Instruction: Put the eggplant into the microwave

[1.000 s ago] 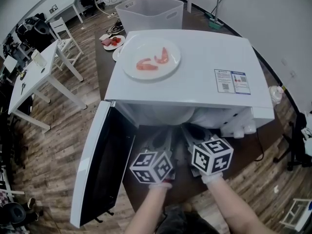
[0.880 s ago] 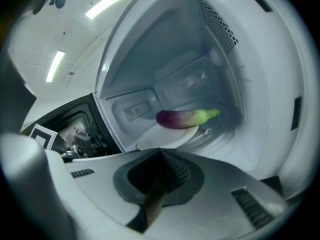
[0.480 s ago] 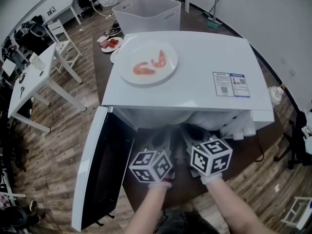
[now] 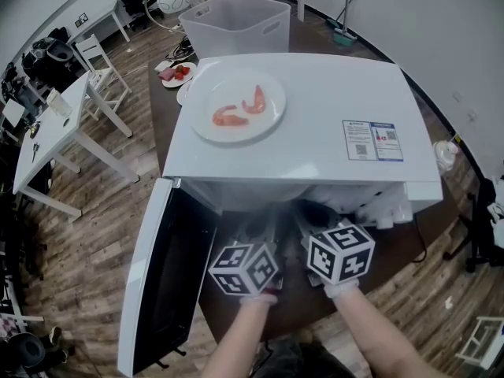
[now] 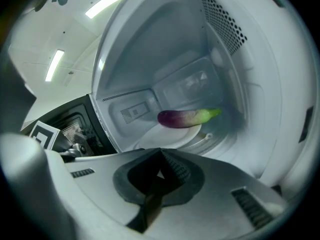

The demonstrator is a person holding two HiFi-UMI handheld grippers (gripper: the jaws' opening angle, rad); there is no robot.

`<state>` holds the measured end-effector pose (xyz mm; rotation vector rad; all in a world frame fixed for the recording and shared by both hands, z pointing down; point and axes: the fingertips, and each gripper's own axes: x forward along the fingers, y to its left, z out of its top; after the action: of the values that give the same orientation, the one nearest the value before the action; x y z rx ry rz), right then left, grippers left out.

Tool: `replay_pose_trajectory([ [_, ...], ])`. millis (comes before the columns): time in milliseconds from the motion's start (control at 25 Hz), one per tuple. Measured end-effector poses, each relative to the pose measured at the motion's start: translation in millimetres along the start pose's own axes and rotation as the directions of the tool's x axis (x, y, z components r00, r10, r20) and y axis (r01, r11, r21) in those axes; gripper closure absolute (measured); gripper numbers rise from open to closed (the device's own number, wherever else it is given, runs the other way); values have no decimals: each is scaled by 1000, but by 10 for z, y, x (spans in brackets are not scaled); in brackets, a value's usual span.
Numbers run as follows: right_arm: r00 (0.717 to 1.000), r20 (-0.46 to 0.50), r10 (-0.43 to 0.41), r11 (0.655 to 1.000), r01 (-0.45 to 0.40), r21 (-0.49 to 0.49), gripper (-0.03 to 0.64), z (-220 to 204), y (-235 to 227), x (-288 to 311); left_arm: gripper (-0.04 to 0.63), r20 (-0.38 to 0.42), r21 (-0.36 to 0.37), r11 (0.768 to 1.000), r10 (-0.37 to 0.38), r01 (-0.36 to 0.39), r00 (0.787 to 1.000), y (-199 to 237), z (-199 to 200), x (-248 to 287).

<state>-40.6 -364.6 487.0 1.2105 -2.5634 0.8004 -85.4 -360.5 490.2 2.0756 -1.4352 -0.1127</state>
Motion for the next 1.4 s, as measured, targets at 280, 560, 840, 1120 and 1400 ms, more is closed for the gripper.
replay_pose_trajectory([
  [280, 1000, 8, 31, 999, -30, -19, 612, 5, 68, -13, 583, -3, -6, 1000, -5, 5, 1000, -23, -3, 0],
  [560, 999, 26, 43, 999, -43, -31, 614, -13, 95, -49, 583, -3, 15, 1000, -17, 17, 1000, -93, -22, -21],
  [840, 998, 36, 45, 996, -42, -75, 615, -12, 156, -147, 583, 13, 36, 999, -16, 15, 1000, -153, -2, -113],
  [1120, 997, 51, 65, 986, -56, -155, 615, -12, 323, -333, 583, 32, 61, 998, -17, 15, 999, -278, -13, -285],
  [1400, 996, 60, 73, 983, -61, -172, 617, -88, 432, -594, 583, 41, 109, 994, -26, 21, 999, -469, -58, -540],
])
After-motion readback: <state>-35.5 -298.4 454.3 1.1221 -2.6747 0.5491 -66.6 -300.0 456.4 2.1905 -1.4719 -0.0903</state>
